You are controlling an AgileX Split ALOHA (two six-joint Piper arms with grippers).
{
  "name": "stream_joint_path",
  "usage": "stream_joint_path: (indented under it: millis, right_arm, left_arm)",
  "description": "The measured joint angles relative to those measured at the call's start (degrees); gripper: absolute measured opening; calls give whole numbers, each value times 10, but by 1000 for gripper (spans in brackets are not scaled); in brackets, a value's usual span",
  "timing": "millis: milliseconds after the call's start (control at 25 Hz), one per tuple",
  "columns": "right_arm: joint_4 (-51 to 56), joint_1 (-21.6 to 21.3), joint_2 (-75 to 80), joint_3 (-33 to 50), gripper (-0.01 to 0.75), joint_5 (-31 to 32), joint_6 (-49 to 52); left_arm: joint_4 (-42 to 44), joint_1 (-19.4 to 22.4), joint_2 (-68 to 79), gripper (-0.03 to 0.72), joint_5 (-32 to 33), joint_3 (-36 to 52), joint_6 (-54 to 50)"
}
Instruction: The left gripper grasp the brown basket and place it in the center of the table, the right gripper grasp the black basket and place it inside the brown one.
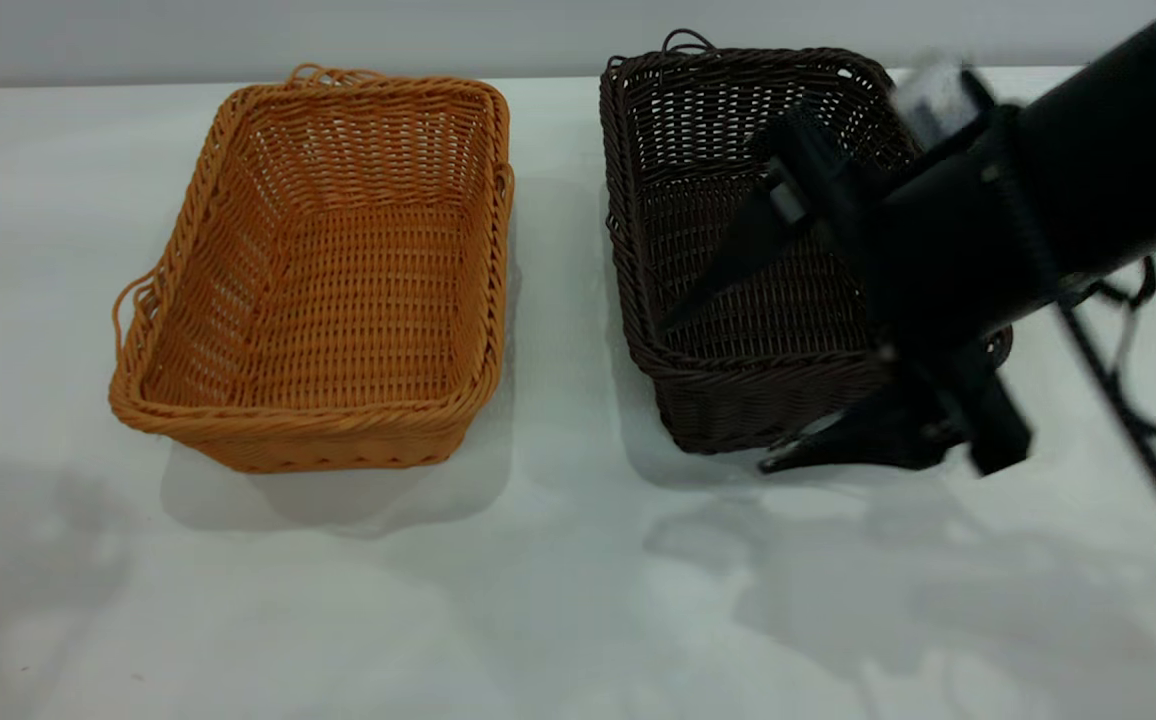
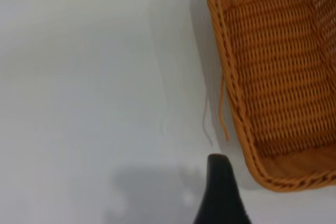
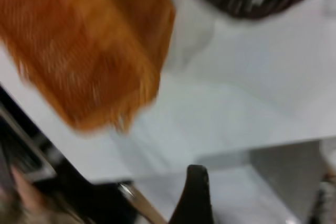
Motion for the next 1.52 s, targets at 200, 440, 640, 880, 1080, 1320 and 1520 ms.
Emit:
stream_joint_path:
  millis: [200,440,640,880,1080,1320,1520]
  right_arm:
    - [24,0,56,-48,584,-43,96]
    - [30,1,99,-88,583,-163,199]
    - [32,21,136,-114,583,-240,252]
    - [35,23,170,-156,583,-251,276]
    - [35,23,173,-163,583,-251,275]
    - [35,23,173,-163,583,-251,267]
    - [36,23,173,-163,583,-251,263]
  left_arm:
    - [0,0,0,476,-4,-3,0]
    - [-1,0,2,477,-16,-5,-5]
    - [-3,0,52,477,-15,-28,-28]
    - [-3,0,216,477,-68,-70,-29]
    - [-31,0,369,493,-106,-131,-31]
    - [-75,0,497,515,-111,-202,-23]
    - [-77,-1,574,517,-129,-239,-20]
